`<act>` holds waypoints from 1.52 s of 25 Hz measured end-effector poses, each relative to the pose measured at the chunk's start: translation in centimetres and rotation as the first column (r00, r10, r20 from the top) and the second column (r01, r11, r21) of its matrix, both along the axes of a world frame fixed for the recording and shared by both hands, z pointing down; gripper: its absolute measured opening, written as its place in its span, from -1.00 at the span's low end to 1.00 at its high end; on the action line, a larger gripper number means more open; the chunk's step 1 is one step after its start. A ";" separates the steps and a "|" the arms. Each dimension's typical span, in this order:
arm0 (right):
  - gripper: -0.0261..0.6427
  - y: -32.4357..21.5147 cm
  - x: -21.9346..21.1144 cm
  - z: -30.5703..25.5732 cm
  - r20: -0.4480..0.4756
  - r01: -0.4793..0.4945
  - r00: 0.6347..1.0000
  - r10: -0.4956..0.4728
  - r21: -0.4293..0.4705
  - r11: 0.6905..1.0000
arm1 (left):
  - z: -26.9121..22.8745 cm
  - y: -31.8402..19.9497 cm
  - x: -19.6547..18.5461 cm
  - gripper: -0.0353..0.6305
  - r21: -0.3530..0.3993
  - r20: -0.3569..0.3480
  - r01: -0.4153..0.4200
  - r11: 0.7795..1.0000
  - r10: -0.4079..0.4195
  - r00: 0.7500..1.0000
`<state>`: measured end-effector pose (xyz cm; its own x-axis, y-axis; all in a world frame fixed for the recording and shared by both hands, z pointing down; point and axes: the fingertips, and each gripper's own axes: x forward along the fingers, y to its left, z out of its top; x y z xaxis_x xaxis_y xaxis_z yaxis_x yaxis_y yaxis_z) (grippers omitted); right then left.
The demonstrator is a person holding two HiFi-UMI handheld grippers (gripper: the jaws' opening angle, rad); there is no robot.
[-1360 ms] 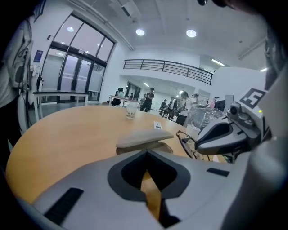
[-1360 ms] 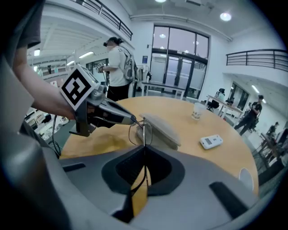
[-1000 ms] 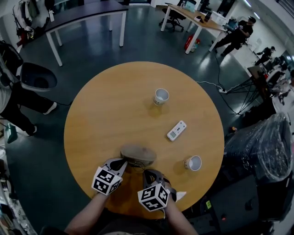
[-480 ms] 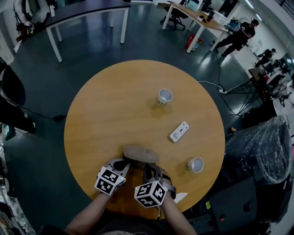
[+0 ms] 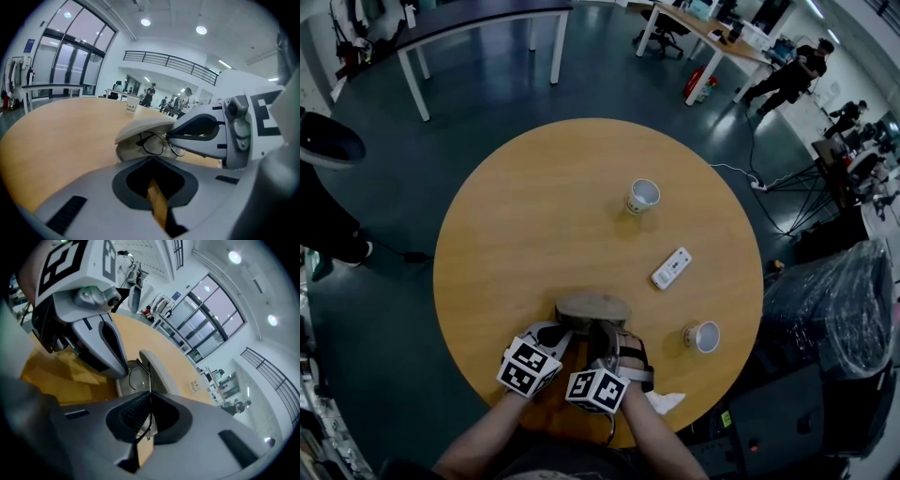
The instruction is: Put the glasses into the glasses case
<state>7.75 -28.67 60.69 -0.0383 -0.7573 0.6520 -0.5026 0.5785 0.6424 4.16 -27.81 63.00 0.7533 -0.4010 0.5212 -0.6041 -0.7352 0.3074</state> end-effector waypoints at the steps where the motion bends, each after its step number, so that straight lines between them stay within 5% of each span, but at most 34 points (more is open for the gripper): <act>1: -0.94 -0.1 -0.2 0.1 -0.007 0.015 1.000 -0.015 0.005 1.000 | 0.0 0.1 0.0 -0.88 -0.004 -0.001 -0.002 1.000 0.002 1.000; 10: -0.94 -1.4 -0.6 1.5 -0.145 0.142 0.980 -0.137 0.030 0.989 | 0.0 0.0 -0.3 -0.88 -0.009 -0.004 0.006 1.000 -0.006 1.000; 18: -0.94 -1.4 -0.6 3.0 -0.146 0.148 0.978 -0.147 -0.006 0.989 | 0.1 -0.4 -1.3 -0.88 -0.011 -0.003 0.030 0.999 -0.030 1.000; 38: -0.73 -1.5 -1.1 2.6 0.075 0.116 0.991 -0.111 -0.067 0.991 | -0.1 -0.7 -1.0 -0.88 -0.023 -0.025 0.042 0.999 -0.043 0.999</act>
